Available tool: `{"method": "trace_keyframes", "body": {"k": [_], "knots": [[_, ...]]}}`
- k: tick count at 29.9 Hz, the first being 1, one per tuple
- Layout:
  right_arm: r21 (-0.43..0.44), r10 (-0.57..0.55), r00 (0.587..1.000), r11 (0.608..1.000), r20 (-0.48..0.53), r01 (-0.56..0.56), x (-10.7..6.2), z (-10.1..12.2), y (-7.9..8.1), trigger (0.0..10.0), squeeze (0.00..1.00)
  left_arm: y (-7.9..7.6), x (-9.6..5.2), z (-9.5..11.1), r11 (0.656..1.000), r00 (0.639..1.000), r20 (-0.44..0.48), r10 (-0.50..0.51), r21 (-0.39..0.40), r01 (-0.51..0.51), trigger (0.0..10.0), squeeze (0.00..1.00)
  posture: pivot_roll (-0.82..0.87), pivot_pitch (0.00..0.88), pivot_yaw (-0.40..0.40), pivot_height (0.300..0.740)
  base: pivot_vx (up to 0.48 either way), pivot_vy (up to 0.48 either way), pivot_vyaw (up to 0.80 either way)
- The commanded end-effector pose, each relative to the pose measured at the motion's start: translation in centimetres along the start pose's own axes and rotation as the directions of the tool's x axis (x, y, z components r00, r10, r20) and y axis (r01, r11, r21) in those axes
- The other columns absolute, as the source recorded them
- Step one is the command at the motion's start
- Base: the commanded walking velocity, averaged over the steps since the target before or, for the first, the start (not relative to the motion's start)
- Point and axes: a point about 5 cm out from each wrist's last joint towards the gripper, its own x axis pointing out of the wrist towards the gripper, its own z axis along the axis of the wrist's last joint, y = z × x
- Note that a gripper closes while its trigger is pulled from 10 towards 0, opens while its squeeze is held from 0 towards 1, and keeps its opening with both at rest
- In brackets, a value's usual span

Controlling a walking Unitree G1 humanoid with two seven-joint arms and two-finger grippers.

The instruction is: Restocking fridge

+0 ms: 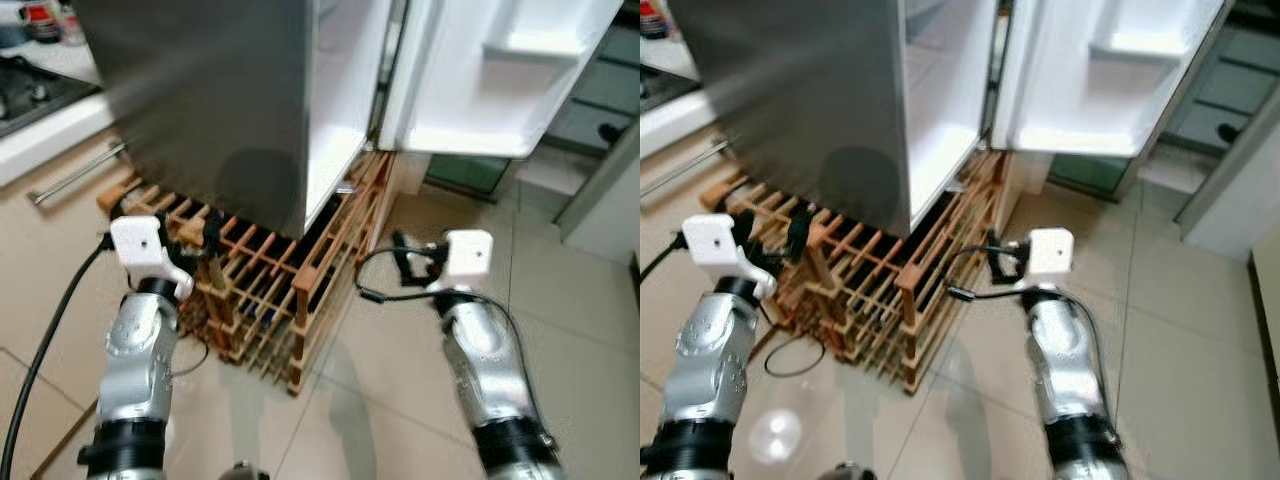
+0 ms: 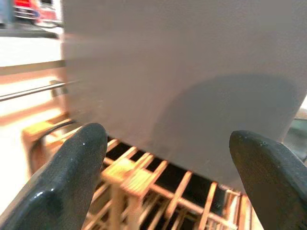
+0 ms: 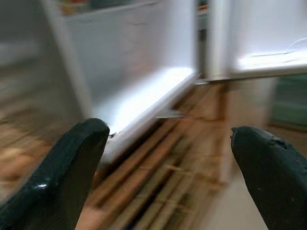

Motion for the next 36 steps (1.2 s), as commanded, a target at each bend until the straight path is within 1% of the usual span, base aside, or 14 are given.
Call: {"method": "trace_keyframes", "body": {"k": [1, 4, 6, 9, 10, 13, 18, 19, 20, 22, 24, 27, 31, 36], "knots": [[0.008, 0.014, 1.0, 1.0, -0.022, -0.014, 0.3, -0.4, 0.7, 10.0, 0.0, 0.2, -0.5, -0.2, 0.999, 1.0, -0.017, 0.02, 0.034, -0.019, 10.0, 0.0, -0.02, 0.0, -0.015, 0.74, 0.0, 0.0, 0.7], [-0.043, 0.043, 0.998, 0.998, -0.036, -0.044, 0.7, -1.3, 2.0, 10.0, 0.0, 0.7, -1.7, -1.3, 0.995, 0.996, -0.057, 0.075, 0.076, -0.071, 10.0, 0.0, 0.02, 0.0, -0.048, 0.74, 0.0, 0.0, 0.69], [-0.1, 0.017, 0.998, 0.995, -0.055, -0.023, -0.1, -1.8, 1.1, 10.0, 0.0, 0.7, -2.2, -0.9, 0.993, 0.993, -0.052, 0.103, 0.069, -0.099, 10.0, 0.0, 0.04, 0.0, -0.088, 0.74, 0.0, 0.0, 0.69], [-0.275, 0.03, 0.997, 0.96, -0.069, -0.048, -2.8, -2.6, -0.9, 10.0, 0.0, -0.2, -2.2, -1.0, 0.994, 0.997, -0.045, 0.07, 0.092, -0.066, 10.0, 0.0, 0.03, 0.0, -0.124, 0.74, 0.0, 0.0, 0.69], [-0.273, 0.002, 0.997, 0.962, -0.077, -0.023, -3.4, -2.7, -1.9, 10.0, 0.0, -0.4, -1.8, -1.2, 0.993, 0.996, -0.047, 0.075, 0.095, -0.07, 10.0, 0.0, 0.02, 0.0, -0.11, 0.74, 0.0, 0.0, 0.69], [-0.267, -0.018, 0.997, 0.964, -0.075, -0.002, -3.4, -2.8, -2.7, 10.0, 0.0, -0.8, -1.5, -1.5, 0.994, 0.995, -0.055, 0.08, 0.086, -0.075, 10.0, 0.0, 0.0, 0.0, -0.087, 0.74, 0.0, 0.0, 0.68], [-0.221, -0.108, 0.994, 0.97, -0.004, 0.105, -1.4, -1.4, -3.6, 10.0, 0.0, -2.6, -0.6, -1.3, 0.995, 0.997, -0.059, 0.05, 0.094, -0.044, 10.0, 0.0, -0.03, 0.0, -0.042, 0.74, 0.0, 0.0, 0.68], [-0.173, -0.129, 0.991, 0.976, 0.021, 0.131, -1.1, -0.7, -3.2, 10.0, 0.0, -3.0, -0.3, -0.7, 0.994, 0.998, -0.043, 0.054, 0.1, -0.049, 10.0, 0.0, -0.04, 0.0, -0.04, 0.74, 0.0, 0.0, 0.67], [-0.173, -0.129, 0.991, 0.976, 0.021, 0.131, -1.1, -0.7, -3.2, 10.0, 0.0, -3.0, -0.3, -0.7, 0.994, 0.998, -0.043, 0.054, 0.1, -0.049, 10.0, 0.0, -0.04, 0.0, -0.04, 0.74, 0.0, 0.0, 0.67], [-0.167, -0.06, 0.998, 0.984, 0.03, 0.064, -1.2, -0.6, -1.8, 10.0, 0.0, -3.5, -0.3, -0.2, 0.993, 0.999, -0.018, 0.047, 0.112, -0.045, 10.0, 0.0, -0.04, 0.0, -0.042, 0.74, 0.0, 0.0, 0.67], [-0.168, -0.046, 0.998, 0.985, 0.031, 0.05, -1.2, -0.6, -1.6, 10.0, 0.0, -3.6, -0.1, -0.3, 0.991, 0.999, -0.016, 0.051, 0.122, -0.048, 10.0, 0.0, -0.03, 0.0, -0.052, 0.74, 0.0, 0.0, 0.66], [-0.16, -0.037, 0.998, 0.986, 0.042, 0.044, -1.6, -0.4, -1.9, 10.0, 0.0, -3.4, -0.2, -0.1, 0.985, 0.998, -0.002, 0.057, 0.162, -0.056, 10.0, 0.0, -0.02, 0.0, -0.058, 0.74, 0.0, 0.0, 0.66], [-0.132, -0.053, 0.998, 0.99, 0.041, 0.058, -2.1, -0.6, -2.9, 10.0, 0.0, -0.8, -1.6, 0.2, 0.952, 0.993, 0.022, 0.113, 0.283, -0.114, 10.0, 0.0, -0.02, 0.0, -0.06, 0.74, 0.0, 0.0, 0.66], [-0.139, -0.041, 0.998, 0.989, 0.043, 0.046, -1.9, -0.3, -2.9, 10.0, 0.0, -0.9, -1.5, 0.2, 0.952, 0.987, 0.009, 0.158, 0.263, -0.155, 10.0, 0.0, -0.02, 0.0, -0.062, 0.74, 0.0, 0.0, 0.66]]}}
